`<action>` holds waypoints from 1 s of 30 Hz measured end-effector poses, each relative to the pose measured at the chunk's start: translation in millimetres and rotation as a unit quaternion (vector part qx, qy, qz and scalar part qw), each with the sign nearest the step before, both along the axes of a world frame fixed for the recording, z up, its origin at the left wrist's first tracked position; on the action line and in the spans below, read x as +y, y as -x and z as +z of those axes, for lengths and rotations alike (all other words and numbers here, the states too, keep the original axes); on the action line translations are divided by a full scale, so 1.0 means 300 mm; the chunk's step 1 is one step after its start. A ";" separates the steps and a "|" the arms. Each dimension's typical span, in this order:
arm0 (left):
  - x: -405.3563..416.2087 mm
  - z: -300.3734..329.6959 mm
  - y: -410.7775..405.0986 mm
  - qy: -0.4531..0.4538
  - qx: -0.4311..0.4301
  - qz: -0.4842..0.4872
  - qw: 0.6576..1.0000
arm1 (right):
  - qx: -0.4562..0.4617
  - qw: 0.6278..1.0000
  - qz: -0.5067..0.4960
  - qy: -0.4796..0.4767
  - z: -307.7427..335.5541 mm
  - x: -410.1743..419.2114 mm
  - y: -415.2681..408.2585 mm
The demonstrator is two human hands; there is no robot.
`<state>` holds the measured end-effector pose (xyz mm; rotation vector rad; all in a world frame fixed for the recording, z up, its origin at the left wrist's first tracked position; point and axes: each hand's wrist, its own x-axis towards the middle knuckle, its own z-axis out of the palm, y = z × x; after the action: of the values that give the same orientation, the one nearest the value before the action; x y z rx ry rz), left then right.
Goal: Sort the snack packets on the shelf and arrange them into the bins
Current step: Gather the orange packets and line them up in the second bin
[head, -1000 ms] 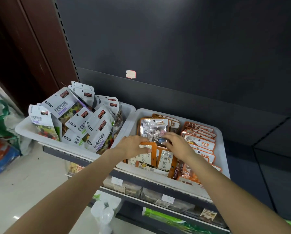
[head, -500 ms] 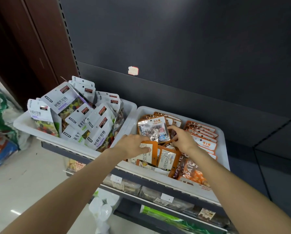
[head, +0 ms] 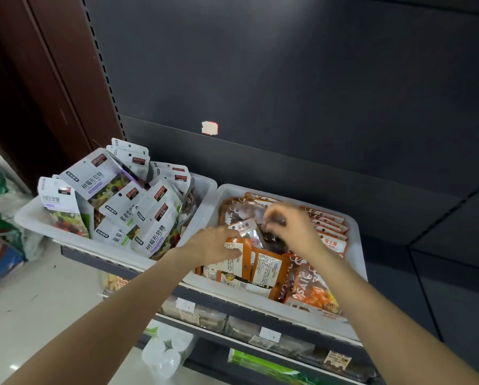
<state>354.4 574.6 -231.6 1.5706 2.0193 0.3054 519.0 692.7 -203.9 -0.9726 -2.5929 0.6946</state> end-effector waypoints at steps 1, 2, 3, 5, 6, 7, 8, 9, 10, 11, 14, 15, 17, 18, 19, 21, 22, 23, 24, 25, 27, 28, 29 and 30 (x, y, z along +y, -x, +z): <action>-0.002 0.000 0.006 -0.003 0.000 -0.001 1.000 | -0.079 0.994 0.043 0.055 -0.039 -0.004 0.006; -0.004 0.000 0.011 -0.005 0.000 -0.002 1.000 | -0.128 0.984 0.065 0.103 -0.069 -0.004 0.007; -0.005 0.000 0.014 -0.005 -0.001 -0.002 1.000 | -0.140 0.979 0.066 0.128 -0.087 0.000 0.008; -0.006 -0.002 0.019 0.002 -0.003 -0.002 1.000 | -0.095 0.989 0.031 0.108 -0.104 0.019 0.018; -0.006 -0.006 0.022 0.005 -0.005 -0.001 1.000 | -0.077 0.994 0.003 0.081 -0.115 0.031 0.029; -0.006 -0.009 0.024 0.006 -0.006 0.000 1.000 | -0.072 0.996 -0.026 0.053 -0.122 0.041 0.043; -0.006 -0.011 0.026 0.006 -0.006 0.002 1.000 | -0.083 0.995 -0.051 0.030 -0.122 0.046 0.059; -0.006 -0.014 0.029 0.006 -0.005 0.002 1.000 | -0.108 0.991 -0.074 0.020 -0.126 0.051 0.074; -0.006 -0.014 0.030 0.006 -0.004 0.001 1.000 | -0.134 0.986 -0.094 0.027 -0.133 0.055 0.088; -0.006 -0.014 0.032 0.007 -0.005 -0.001 1.000 | -0.149 0.982 -0.110 0.044 -0.142 0.060 0.099; -0.006 -0.016 0.037 0.009 -0.021 -0.005 1.000 | -0.099 0.981 -0.150 0.078 -0.164 0.083 0.119; -0.007 -0.016 0.038 0.010 -0.027 -0.006 1.000 | -0.077 0.982 -0.156 0.071 -0.160 0.090 0.119; -0.009 -0.014 0.039 0.015 -0.035 -0.007 0.999 | -0.053 0.987 -0.151 0.030 -0.138 0.103 0.112; -0.010 -0.012 0.039 0.017 -0.039 -0.008 0.999 | -0.049 0.989 -0.136 0.014 -0.117 0.107 0.107; -0.008 -0.012 0.039 0.019 -0.042 -0.010 0.999 | -0.055 0.992 -0.111 0.008 -0.097 0.109 0.103; -0.004 -0.008 0.036 0.016 -0.034 -0.018 0.999 | -0.076 0.996 -0.045 0.010 -0.068 0.105 0.103; -0.002 -0.005 0.034 0.008 -0.015 -0.023 1.000 | -0.087 0.996 -0.014 0.010 -0.061 0.100 0.107; 0.000 -0.003 0.032 -0.004 0.016 -0.028 0.999 | -0.098 0.995 0.012 0.010 -0.056 0.094 0.115; -0.001 -0.001 0.030 -0.019 0.050 -0.032 0.998 | -0.109 0.993 0.030 0.013 -0.054 0.089 0.126; -0.002 -0.001 0.028 -0.034 0.079 -0.035 0.996 | -0.119 0.992 0.039 0.025 -0.056 0.087 0.138; -0.004 -0.004 0.024 -0.051 0.114 -0.047 0.991 | -0.132 0.987 0.057 0.068 -0.060 0.073 0.162; -0.003 -0.007 0.024 -0.049 0.124 -0.054 0.990 | -0.140 0.985 0.059 0.086 -0.063 0.064 0.173; -0.002 -0.008 0.027 -0.043 0.128 -0.058 0.989 | -0.149 0.983 0.057 0.093 -0.071 0.056 0.184; 0.001 -0.006 0.031 -0.035 0.123 -0.058 0.990 | -0.154 0.982 0.053 0.092 -0.079 0.050 0.194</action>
<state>345.0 574.9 -233.4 1.8390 2.1081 0.1437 460.9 707.8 -227.8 -1.0771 -2.9072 0.8869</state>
